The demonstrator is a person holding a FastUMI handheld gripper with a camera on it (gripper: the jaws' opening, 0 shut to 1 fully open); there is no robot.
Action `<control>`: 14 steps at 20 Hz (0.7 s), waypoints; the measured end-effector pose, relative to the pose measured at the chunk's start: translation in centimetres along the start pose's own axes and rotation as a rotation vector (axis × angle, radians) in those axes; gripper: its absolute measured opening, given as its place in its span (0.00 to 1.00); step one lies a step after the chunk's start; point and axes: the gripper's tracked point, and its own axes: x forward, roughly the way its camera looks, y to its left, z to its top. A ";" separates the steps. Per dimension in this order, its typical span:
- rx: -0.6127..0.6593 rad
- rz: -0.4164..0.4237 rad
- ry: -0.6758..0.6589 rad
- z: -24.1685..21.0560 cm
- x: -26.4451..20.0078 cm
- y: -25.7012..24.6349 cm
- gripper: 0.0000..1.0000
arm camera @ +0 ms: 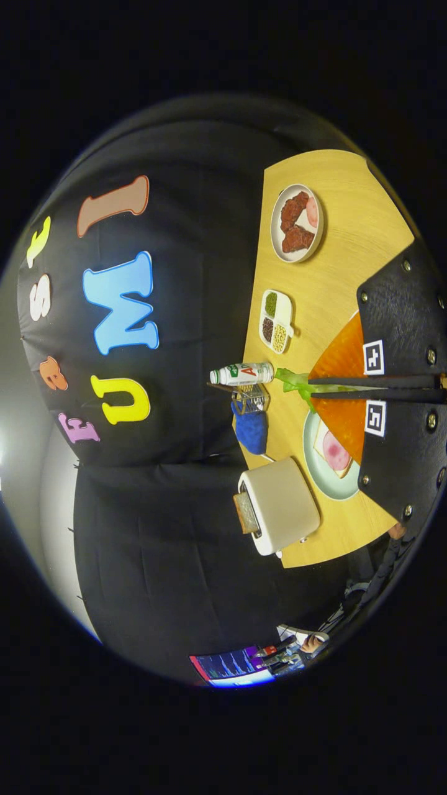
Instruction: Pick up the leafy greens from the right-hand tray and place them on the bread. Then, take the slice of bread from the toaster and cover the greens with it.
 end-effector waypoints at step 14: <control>0.039 0.206 0.062 -1.9 6.2 7.6 0.01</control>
